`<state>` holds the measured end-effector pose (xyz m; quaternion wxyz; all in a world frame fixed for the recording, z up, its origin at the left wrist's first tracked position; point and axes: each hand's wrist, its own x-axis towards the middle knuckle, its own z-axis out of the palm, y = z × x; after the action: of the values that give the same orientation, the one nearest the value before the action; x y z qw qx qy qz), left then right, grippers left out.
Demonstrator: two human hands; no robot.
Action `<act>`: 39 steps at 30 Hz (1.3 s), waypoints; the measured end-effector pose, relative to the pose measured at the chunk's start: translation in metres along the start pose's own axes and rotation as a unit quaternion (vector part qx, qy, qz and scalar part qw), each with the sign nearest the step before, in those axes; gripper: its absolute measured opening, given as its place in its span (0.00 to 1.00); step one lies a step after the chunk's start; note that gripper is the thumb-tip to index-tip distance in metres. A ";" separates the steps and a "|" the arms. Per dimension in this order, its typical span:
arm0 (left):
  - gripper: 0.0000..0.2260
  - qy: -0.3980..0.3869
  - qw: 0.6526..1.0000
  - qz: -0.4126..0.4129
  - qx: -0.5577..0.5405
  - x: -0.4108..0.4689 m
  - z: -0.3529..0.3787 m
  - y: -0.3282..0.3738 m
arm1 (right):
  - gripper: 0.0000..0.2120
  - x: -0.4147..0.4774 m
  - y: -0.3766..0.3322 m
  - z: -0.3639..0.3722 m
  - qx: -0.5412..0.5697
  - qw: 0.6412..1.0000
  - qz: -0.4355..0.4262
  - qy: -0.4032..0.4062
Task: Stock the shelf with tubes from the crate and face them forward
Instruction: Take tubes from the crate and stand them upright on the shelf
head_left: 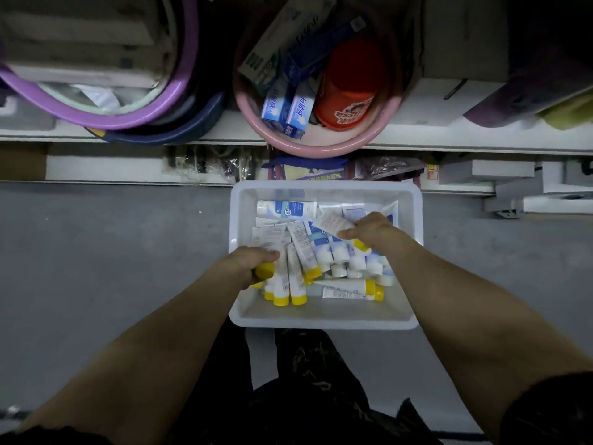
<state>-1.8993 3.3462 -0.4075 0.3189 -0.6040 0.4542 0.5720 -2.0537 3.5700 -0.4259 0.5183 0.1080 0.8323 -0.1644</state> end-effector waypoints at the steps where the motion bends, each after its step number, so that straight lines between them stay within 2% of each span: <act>1: 0.18 -0.018 0.999 -0.007 -0.031 -0.007 -0.005 -0.004 | 0.30 -0.012 0.000 0.001 0.038 0.999 0.010 -0.008; 4: 0.12 -0.064 0.992 -0.002 -0.109 -0.027 -0.021 -0.013 | 0.26 -0.047 -0.004 0.005 0.120 0.992 0.018 -0.043; 7: 0.03 -0.097 0.986 0.034 -0.133 -0.053 -0.040 -0.012 | 0.20 -0.084 -0.020 0.016 0.190 0.977 -0.034 -0.091; 10: 0.02 -0.101 0.978 0.093 -0.155 -0.072 -0.072 -0.007 | 0.19 -0.125 -0.049 0.036 0.245 0.960 -0.091 -0.096; 13: 0.11 -0.112 0.957 0.171 -0.206 -0.093 -0.123 -0.003 | 0.17 -0.170 -0.092 0.066 0.249 0.953 -0.157 -0.075; 15: 0.12 -0.118 0.941 0.231 -0.219 -0.115 -0.167 -0.002 | 0.15 -0.204 -0.129 0.093 0.254 0.943 -0.203 -0.076; 19: 0.09 -0.099 0.903 0.343 -0.240 -0.169 -0.274 -0.002 | 0.09 -0.276 -0.220 0.155 0.300 0.906 -0.285 -0.088; 24: 0.03 -0.079 0.851 0.452 -0.256 -0.232 -0.427 -0.002 | 0.12 -0.373 -0.355 0.225 0.351 0.832 -0.411 -0.122; 27: 0.09 -0.026 0.814 0.524 -0.247 -0.275 -0.511 -0.002 | 0.12 -0.440 -0.426 0.258 0.358 0.784 -0.486 -0.145; 31: 0.16 0.018 0.775 0.573 -0.267 -0.333 -0.606 -0.004 | 0.18 -0.523 -0.504 0.295 0.348 0.744 -0.542 -0.178; 34: 0.18 0.020 0.744 0.600 -0.292 -0.368 -0.666 0.004 | 0.17 -0.574 -0.556 0.310 0.345 0.723 -0.573 -0.174; 39: 0.15 0.041 0.692 0.627 -0.355 -0.413 -0.754 0.036 | 0.12 -0.646 -0.637 0.317 0.344 0.693 -0.607 -0.181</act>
<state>-1.6023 2.7262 0.1101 -0.3714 -0.2697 0.5036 0.7320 -1.7305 2.8536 0.1273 0.3733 -0.2817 0.4917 -0.7345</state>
